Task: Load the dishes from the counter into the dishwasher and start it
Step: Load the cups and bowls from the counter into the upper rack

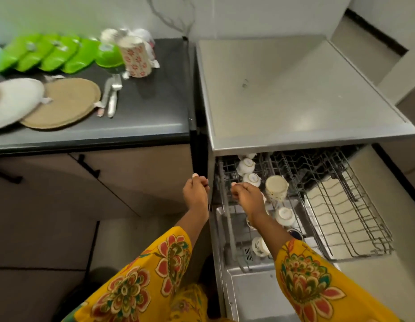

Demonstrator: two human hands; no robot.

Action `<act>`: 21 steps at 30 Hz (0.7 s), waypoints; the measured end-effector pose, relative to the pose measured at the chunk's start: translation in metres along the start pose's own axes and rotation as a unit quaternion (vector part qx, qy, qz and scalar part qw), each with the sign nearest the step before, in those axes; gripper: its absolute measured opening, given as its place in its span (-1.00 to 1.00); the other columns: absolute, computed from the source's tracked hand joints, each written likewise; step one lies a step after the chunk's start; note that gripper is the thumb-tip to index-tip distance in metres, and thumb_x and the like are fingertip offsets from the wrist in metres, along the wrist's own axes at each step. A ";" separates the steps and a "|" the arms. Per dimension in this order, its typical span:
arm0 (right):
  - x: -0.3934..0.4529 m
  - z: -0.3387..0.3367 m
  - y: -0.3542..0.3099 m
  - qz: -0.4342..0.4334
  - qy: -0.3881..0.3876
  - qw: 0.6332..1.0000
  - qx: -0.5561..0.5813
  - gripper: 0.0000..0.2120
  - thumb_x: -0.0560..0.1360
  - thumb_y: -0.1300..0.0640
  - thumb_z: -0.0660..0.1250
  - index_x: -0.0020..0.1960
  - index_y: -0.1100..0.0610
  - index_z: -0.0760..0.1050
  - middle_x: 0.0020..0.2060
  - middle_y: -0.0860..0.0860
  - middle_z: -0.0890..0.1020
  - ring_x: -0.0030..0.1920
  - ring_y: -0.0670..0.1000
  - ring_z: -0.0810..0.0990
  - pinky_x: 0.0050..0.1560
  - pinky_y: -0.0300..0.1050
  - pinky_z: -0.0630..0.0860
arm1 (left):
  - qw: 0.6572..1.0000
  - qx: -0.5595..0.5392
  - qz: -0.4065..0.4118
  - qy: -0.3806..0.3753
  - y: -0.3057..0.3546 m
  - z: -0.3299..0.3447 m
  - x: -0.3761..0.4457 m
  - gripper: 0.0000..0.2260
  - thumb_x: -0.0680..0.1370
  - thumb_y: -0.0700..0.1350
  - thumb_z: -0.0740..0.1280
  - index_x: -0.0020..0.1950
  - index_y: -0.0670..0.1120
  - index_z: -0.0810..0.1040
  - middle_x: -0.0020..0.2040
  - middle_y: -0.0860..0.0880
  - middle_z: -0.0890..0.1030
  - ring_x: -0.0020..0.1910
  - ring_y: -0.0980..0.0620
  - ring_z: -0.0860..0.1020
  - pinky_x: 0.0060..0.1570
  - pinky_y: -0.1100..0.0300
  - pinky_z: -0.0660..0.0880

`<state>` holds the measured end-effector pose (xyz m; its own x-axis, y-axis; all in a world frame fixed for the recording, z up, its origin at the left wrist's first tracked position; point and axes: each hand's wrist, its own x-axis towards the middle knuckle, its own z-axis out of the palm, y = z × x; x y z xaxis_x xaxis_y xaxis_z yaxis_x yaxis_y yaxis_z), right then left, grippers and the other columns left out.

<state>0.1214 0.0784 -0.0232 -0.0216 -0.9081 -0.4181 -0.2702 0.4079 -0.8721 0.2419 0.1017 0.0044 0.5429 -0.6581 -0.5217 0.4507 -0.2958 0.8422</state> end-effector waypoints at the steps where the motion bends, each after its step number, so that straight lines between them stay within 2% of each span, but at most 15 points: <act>1: -0.003 0.011 -0.011 -0.012 -0.015 1.000 0.001 -0.80 0.50 0.06 0.32 -0.25 0.13 0.55 -0.25 0.15 0.63 -0.16 0.13 0.58 -0.01 0.09 0.52 | 1.000 -0.005 0.013 0.005 0.010 -0.009 0.000 -0.73 0.66 -0.09 0.10 -0.19 -0.09 0.45 -0.25 -0.04 0.51 -0.28 0.07 0.44 -0.25 0.23 0.38; 2: -0.007 0.022 -0.023 -0.024 -0.030 0.999 0.003 -0.80 0.51 0.05 0.32 -0.24 0.10 0.56 -0.22 0.13 0.65 -0.12 0.11 0.60 0.01 0.06 0.53 | 1.000 -0.009 0.027 0.010 0.020 -0.017 0.002 -0.73 0.66 -0.08 0.09 -0.18 -0.09 0.45 -0.24 -0.04 0.51 -0.27 0.07 0.45 -0.24 0.23 0.39; 5: -0.015 0.052 -0.061 -0.060 -0.071 0.995 0.032 -0.81 0.53 0.06 0.29 -0.22 0.08 0.56 -0.21 0.05 0.64 -0.14 0.02 0.59 -0.11 -0.12 0.49 | 0.997 -0.045 0.064 0.025 0.049 -0.037 0.007 -0.71 0.66 -0.05 0.07 -0.17 -0.09 0.45 -0.24 -0.05 0.51 -0.24 0.06 0.46 -0.22 0.24 0.39; 8: -0.017 0.079 -0.093 -0.092 -0.091 0.991 0.034 -0.77 0.53 0.01 0.27 -0.23 0.08 0.57 -0.24 0.07 0.63 -0.18 0.02 0.58 -0.12 -0.08 0.47 | 0.993 -0.063 0.095 0.039 0.076 -0.052 0.019 -0.71 0.66 -0.02 0.05 -0.14 -0.08 0.46 -0.20 -0.06 0.53 -0.21 0.06 0.48 -0.18 0.23 0.42; 14: -0.001 0.135 -0.146 -0.120 -0.111 0.985 0.056 -0.75 0.50 -0.02 0.28 -0.27 0.07 0.57 -0.30 0.01 0.62 -0.22 -0.02 0.56 -0.12 -0.11 0.46 | 0.985 -0.110 0.128 0.049 0.135 -0.072 0.063 -0.71 0.66 -0.05 0.05 -0.17 -0.09 0.43 -0.26 -0.07 0.52 -0.29 0.04 0.47 -0.28 0.25 0.40; 18: 0.017 0.174 -0.179 -0.140 -0.101 0.984 0.053 -0.74 0.53 -0.01 0.25 -0.21 0.13 0.55 -0.29 0.02 0.59 -0.23 -0.05 0.54 -0.14 -0.12 0.46 | 0.986 -0.086 0.136 0.052 0.169 -0.083 0.102 -0.70 0.65 -0.01 0.06 -0.18 -0.08 0.45 -0.25 -0.05 0.54 -0.27 0.01 0.49 -0.23 0.18 0.41; 21: 0.031 0.200 -0.201 -0.152 -0.087 0.983 0.047 -0.73 0.52 -0.04 0.25 -0.24 0.10 0.54 -0.32 0.00 0.57 -0.25 -0.05 0.51 -0.11 -0.07 0.46 | 0.988 -0.073 0.132 0.040 0.192 -0.089 0.127 -0.70 0.65 0.01 0.06 -0.13 -0.10 0.48 -0.21 -0.06 0.56 -0.22 0.02 0.50 -0.18 0.17 0.41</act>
<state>0.3678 -0.0130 0.0879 0.2129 -0.9632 -0.1642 -0.1482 0.1343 -0.9798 0.4602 0.0228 0.0873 0.7076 -0.6399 -0.2999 0.3795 -0.0139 0.9251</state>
